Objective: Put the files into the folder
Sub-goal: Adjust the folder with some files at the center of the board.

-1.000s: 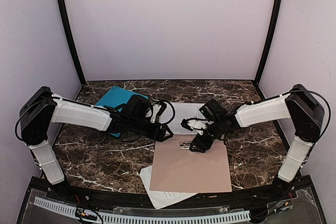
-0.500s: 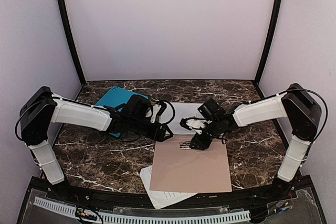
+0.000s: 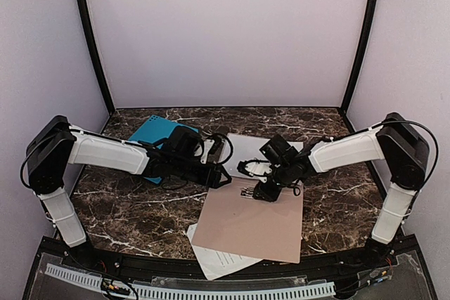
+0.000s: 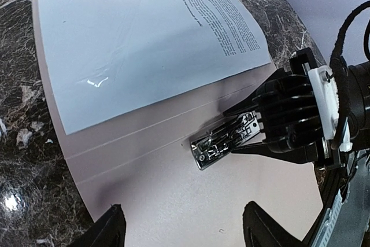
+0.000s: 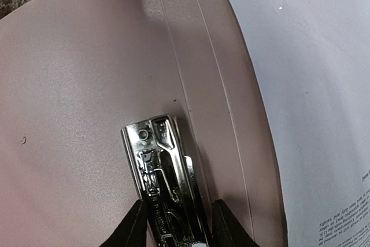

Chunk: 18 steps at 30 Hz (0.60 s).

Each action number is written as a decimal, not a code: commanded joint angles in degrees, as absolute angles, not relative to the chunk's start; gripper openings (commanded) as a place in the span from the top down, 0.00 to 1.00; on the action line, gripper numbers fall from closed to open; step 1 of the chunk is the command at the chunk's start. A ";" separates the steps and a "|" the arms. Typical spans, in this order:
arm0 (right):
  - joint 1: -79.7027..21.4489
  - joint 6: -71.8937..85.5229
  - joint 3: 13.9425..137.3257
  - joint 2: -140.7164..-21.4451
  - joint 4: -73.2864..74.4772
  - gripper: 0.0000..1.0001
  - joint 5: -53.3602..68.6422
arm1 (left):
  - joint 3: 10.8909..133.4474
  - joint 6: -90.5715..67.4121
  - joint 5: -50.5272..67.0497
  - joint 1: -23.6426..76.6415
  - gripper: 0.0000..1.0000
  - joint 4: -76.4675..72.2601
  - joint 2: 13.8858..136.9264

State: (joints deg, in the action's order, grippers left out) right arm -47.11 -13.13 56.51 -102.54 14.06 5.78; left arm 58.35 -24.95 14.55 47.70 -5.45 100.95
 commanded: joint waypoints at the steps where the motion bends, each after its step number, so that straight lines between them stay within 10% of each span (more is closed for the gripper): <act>1: -47.53 -12.85 56.25 -105.62 17.64 0.66 4.00 | 57.46 -27.32 15.18 47.12 0.31 -4.59 99.86; 18: -44.89 -11.11 52.07 -100.31 13.85 0.56 9.30 | 65.56 -31.87 23.22 47.06 0.55 -12.05 113.81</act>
State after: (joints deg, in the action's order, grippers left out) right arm -45.95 -12.38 54.50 -101.51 12.14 8.29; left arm 62.65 -30.50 19.44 47.13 -9.34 111.33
